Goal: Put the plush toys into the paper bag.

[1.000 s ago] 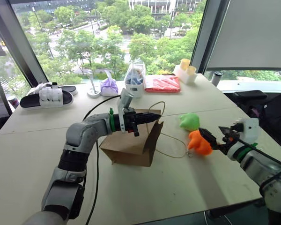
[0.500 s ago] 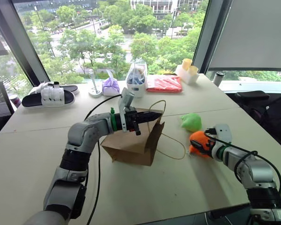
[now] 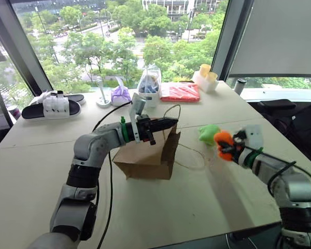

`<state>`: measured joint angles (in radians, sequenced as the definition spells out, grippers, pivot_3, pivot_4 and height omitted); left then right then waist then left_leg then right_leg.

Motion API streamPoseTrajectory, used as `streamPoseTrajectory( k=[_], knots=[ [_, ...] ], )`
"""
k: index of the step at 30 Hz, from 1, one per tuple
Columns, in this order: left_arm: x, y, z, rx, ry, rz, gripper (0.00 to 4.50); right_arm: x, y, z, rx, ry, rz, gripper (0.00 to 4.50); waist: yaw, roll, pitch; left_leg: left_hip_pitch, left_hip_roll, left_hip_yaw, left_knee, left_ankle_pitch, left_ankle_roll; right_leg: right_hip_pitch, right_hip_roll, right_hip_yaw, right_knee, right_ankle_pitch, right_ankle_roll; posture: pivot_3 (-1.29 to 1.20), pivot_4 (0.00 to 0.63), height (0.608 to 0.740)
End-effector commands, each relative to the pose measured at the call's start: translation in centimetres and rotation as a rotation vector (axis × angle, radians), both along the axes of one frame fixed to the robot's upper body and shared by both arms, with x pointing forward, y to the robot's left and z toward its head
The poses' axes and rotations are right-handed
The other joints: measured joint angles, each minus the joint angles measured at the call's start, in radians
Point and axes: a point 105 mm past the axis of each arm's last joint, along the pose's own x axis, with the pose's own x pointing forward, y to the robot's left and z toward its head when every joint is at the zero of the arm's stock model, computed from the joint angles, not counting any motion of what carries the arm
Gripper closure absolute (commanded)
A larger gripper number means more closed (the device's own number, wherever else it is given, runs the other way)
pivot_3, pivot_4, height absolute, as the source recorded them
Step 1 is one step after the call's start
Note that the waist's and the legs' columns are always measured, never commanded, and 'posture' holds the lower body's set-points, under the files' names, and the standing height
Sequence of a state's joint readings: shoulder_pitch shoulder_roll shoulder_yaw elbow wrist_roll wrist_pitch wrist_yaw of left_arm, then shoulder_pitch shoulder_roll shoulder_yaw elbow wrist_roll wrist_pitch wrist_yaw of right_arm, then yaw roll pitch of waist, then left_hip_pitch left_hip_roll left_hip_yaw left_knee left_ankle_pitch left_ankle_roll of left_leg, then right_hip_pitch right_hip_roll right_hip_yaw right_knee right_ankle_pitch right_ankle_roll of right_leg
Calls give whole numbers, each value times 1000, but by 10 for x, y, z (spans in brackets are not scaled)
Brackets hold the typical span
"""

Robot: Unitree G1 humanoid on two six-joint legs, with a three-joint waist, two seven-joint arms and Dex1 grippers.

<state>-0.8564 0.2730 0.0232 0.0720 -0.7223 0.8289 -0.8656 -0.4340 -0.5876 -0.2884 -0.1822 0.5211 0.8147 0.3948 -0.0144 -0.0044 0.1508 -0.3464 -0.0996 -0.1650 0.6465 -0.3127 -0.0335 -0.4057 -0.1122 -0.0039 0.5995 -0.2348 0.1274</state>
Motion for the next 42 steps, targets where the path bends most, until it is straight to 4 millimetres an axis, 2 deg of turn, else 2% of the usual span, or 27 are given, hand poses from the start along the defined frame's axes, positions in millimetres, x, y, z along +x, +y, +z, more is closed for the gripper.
streamPoseTrajectory(
  k=[1, 6, 8, 13, 19, 22, 27, 31, 36, 42],
  knots=[
    [-7, -2, 18, -33, -55, -35, 4500, -14, 26, 59, 142, -159, 131, 4486, 3, 0, 0, 0, 0, 0, 0, 0, 0, 0, 0, 0, 0, 0, 0, 0, 150, 740],
    [-5, -3, 20, -50, -42, -43, 4500, -15, 47, 84, 327, -207, 168, 4486, 7, -1, 0, 1, 2, -1, 0, 0, 0, 1, 2, 0, 0, 0, -1, 0, 150, 740],
    [-4, -2, 22, -63, -36, -43, 4500, -14, 56, 84, 368, -203, 170, 4486, 6, -1, 0, 0, 1, -1, 0, 0, 0, 0, 1, 0, 0, 1, -1, 0, 150, 740],
    [-5, -2, 24, -74, -28, -48, 4500, -12, 74, 70, 413, -154, 160, 4486, 4, 0, -1, -3, 1, -2, 0, 0, 0, -3, 1, 0, 0, 1, -1, 0, 150, 740],
    [-7, -2, 24, -72, -26, -51, 4500, -7, 95, 42, 453, -61, 149, 4486, 2, 0, -1, -3, 1, -1, 0, 0, 0, -4, 2, 0, 1, 1, -1, 0, 150, 740],
    [-6, -2, 25, -74, -27, -49, 4500, -8, 105, 27, 422, -8, 152, 4486, 2, 0, -1, -3, 1, -1, 0, 0, 0, -4, 2, 0, 2, 1, -1, 0, 150, 740],
    [-6, -3, 24, -75, -26, -51, 4500, -12, 122, 21, 390, 30, 216, 4486, 2, 0, -1, -3, 1, -1, 0, 0, -1, -4, 2, 0, 2, 1, -1, 0, 150, 740],
    [-8, -5, 25, -84, -27, -64, 4500, -9, 135, 4, 348, 125, 253, 4486, 1, 0, -1, -3, 1, -1, 0, 0, -1, -4, 2, 0, 2, 1, -1, 0, 150, 740],
    [-12, -7, 22, -61, -38, -85, 4500, -16, 146, 2, 261, 163, 388, 4486, 1, 0, -1, -3, 1, -1, 0, 0, 0, -4, 2, 0, 2, 1, -1, 0, 150, 740],
    [-22, -12, 17, -26, -55, -159, 4500, -15, 153, -3, 138, 221, 506, 4486, 1, 0, -1, -3, 1, -1, 0, 0, 0, -4, 2, 0, 2, 1, -1, 0, 150, 740]
  ],
)
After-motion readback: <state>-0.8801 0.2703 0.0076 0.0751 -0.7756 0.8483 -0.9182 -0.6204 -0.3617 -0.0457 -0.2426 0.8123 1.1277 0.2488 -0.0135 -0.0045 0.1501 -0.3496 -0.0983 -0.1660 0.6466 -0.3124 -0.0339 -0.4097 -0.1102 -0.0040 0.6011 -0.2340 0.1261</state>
